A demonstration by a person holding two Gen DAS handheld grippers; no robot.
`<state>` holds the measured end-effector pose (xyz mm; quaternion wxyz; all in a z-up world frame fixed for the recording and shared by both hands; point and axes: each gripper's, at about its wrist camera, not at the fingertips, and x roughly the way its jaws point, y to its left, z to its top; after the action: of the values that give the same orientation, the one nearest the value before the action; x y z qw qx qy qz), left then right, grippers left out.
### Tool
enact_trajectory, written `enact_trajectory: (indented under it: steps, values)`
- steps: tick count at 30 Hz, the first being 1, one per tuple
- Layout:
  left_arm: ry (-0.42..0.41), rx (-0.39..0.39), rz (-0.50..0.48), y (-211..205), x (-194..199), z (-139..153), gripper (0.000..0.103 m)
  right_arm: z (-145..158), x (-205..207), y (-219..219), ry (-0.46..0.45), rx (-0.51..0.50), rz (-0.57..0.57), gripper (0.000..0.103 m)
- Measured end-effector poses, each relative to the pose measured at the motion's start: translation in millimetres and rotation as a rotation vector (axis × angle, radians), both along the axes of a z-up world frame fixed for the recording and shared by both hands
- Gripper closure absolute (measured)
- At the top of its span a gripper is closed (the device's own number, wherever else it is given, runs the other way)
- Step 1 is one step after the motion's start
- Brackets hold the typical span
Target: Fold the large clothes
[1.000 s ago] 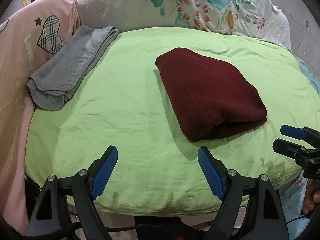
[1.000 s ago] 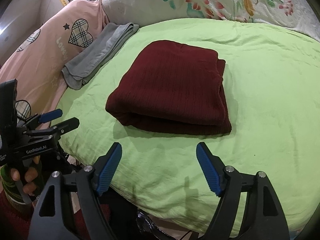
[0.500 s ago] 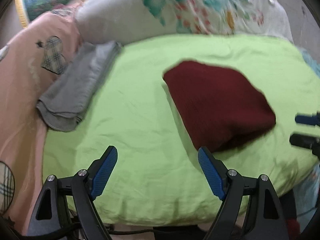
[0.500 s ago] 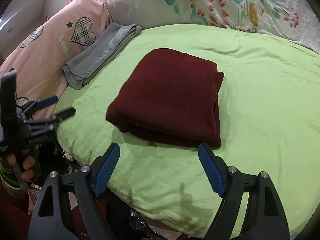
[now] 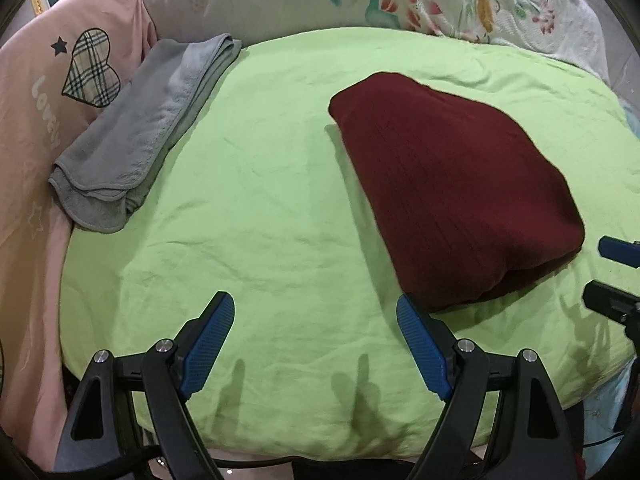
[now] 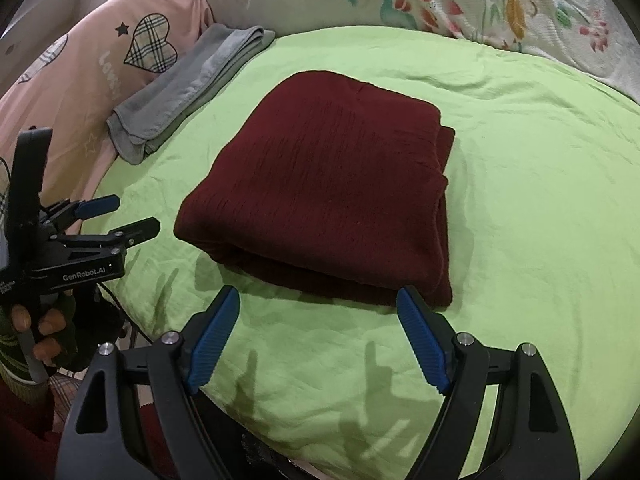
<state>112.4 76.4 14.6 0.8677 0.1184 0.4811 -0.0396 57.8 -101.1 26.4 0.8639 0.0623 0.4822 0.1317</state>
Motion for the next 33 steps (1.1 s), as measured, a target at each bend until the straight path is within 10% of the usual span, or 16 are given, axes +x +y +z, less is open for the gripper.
enact_trajectory:
  steps: [33]
  values:
    - [-0.055,-0.08,-0.068,-11,-25,41,0.019,31,-1,3,-0.05,-0.006,0.006,0.021]
